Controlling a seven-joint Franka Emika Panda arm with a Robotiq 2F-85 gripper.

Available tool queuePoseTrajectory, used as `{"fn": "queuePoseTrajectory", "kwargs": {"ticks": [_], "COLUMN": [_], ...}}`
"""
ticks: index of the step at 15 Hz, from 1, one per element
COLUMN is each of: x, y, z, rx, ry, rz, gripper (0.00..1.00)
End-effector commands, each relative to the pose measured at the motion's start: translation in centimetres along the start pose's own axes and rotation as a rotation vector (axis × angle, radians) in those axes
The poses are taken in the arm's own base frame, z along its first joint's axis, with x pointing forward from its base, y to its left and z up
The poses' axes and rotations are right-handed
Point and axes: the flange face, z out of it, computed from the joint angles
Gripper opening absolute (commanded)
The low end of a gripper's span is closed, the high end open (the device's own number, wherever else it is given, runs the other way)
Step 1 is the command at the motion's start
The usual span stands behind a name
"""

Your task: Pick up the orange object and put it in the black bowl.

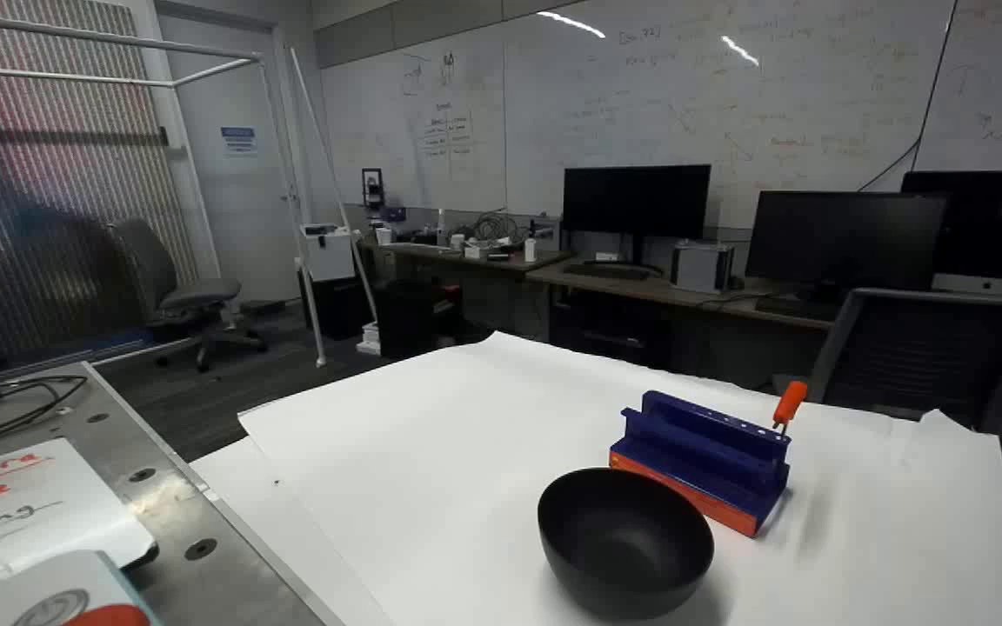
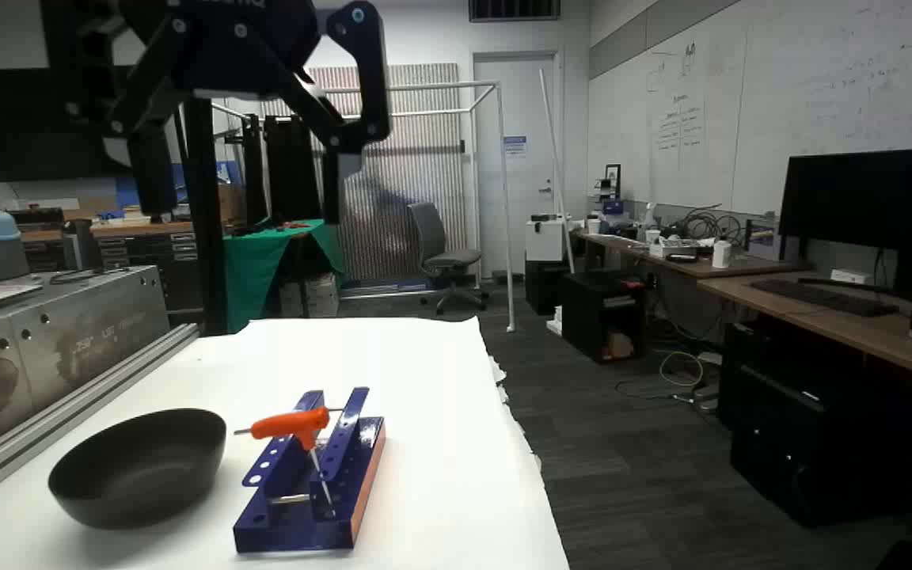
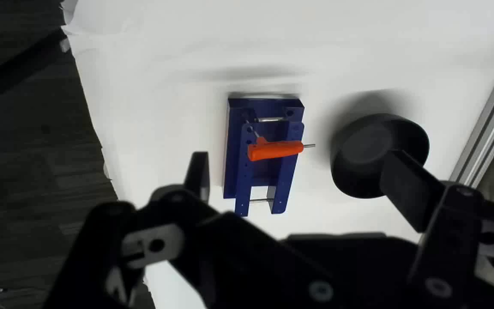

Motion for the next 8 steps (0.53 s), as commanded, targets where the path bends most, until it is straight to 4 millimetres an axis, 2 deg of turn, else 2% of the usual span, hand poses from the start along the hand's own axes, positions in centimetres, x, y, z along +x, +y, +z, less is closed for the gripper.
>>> {"fn": "queuePoseTrajectory", "kwargs": {"ticks": [1, 5, 6, 8], "x": [0.1, 0.1, 1.4, 3.6], "y": [0.0, 0.0, 0.4, -0.1], "z": [-0.3, -1.1, -1.1, 0.5], "rx": [-0.001, -0.007, 0.021, 0.015], "ry": [0.003, 0.022, 0.083, 0.105], "rz": [0.0, 0.0, 0.135, 0.234], "gripper": [1.0, 1.0, 1.0, 1.0]}}
